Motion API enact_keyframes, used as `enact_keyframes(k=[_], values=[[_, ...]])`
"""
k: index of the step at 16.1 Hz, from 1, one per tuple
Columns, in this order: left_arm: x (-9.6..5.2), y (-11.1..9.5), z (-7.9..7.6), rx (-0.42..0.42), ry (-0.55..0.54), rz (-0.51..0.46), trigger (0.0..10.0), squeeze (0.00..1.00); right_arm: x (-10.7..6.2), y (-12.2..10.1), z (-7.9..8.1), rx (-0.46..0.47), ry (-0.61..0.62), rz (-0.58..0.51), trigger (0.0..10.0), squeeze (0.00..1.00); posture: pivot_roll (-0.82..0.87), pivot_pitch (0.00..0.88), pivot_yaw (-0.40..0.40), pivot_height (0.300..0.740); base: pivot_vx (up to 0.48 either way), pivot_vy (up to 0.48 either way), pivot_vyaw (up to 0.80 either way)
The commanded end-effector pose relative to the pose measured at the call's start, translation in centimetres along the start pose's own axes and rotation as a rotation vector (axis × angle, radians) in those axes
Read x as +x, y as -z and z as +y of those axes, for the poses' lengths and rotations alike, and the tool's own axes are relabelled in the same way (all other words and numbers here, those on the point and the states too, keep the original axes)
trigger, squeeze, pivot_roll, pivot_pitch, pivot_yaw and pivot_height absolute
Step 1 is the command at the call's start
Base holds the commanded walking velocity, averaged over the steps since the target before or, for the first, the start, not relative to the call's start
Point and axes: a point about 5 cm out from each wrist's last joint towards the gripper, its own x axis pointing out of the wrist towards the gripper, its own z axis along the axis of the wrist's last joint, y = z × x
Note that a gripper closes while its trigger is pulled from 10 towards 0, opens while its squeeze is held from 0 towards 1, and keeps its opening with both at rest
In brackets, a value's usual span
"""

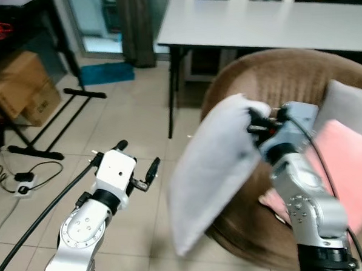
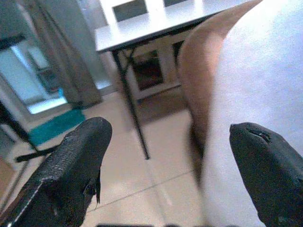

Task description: Move the pillow to the sofa from floor

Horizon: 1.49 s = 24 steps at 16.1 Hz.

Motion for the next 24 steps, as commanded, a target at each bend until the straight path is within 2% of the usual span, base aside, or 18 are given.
enact_keyframes(k=[1,4,22,24], values=[[-0.06,-0.12,0.24,0.007,0.0,0.001,10.0,0.0,0.22,-0.96,0.9,0.009,-0.038,-0.047,10.0,0.0,0.02,0.0,-0.03,0.74,0.281,0.0,-0.8],[0.03,-0.15,0.22,0.006,0.005,0.001,10.0,0.0,0.28,-1.12,0.75,-0.011,-0.035,-0.054,10.0,0.0,0.02,0.0,-0.027,0.74,0.282,0.0,-0.8],[-0.02,-0.13,0.15,0.004,0.011,0.005,10.0,0.0,0.82,-1.28,0.92,-0.038,-0.046,-0.058,10.0,0.0,0.03,0.0,-0.028,0.74,0.282,0.0,0.0],[-0.01,-0.15,0.13,0.004,0.013,0.004,10.0,0.0,0.96,-1.24,0.96,-0.035,-0.046,-0.051,10.0,0.0,0.03,0.0,-0.028,0.74,0.285,0.0,-0.8]])
